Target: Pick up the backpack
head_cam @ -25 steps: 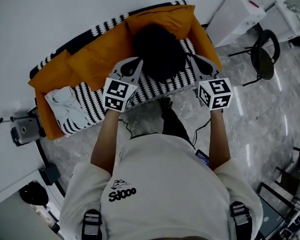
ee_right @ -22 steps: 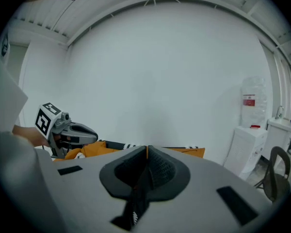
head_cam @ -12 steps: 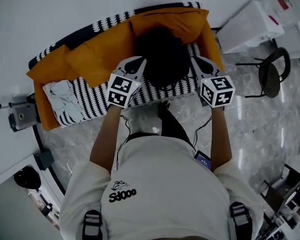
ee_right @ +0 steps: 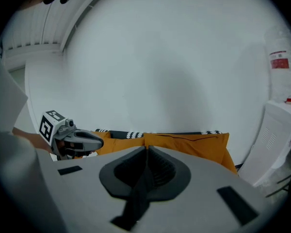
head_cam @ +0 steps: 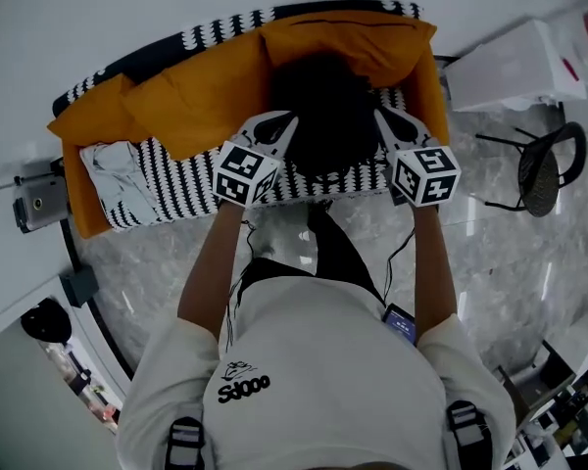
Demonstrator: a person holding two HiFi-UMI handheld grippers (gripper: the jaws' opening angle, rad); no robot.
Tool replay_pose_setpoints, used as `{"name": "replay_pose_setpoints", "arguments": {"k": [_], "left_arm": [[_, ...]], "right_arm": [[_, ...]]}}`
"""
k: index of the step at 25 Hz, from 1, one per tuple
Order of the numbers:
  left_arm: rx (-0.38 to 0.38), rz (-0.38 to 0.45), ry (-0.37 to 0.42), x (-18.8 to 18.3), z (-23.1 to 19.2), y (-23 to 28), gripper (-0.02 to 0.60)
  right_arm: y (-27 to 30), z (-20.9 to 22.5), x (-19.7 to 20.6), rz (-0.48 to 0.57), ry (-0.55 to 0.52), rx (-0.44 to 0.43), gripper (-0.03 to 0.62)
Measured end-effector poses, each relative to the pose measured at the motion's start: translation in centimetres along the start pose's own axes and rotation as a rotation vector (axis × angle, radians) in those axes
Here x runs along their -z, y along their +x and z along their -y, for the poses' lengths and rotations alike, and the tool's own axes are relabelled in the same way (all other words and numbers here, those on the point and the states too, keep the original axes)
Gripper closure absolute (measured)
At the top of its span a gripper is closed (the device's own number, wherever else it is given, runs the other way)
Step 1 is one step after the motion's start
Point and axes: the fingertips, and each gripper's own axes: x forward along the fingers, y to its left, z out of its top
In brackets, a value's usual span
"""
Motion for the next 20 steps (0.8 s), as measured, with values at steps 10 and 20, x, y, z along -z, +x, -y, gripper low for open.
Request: {"name": "replay_pose_setpoints", "arguments": {"k": [10, 20], "left_arm": [[-0.009, -0.008, -0.144, 3.6, -2.9, 7.6, 0.558], [-0.024, -0.065, -0.202, 9.2, -5.2, 13.6, 0.464]], "right_arm": [[6.7, 4.2, 4.0, -0.057, 0.0, -0.12, 0.554], [12.9, 6.2, 9.2, -0.142, -0.008, -0.216, 0.442]]}}
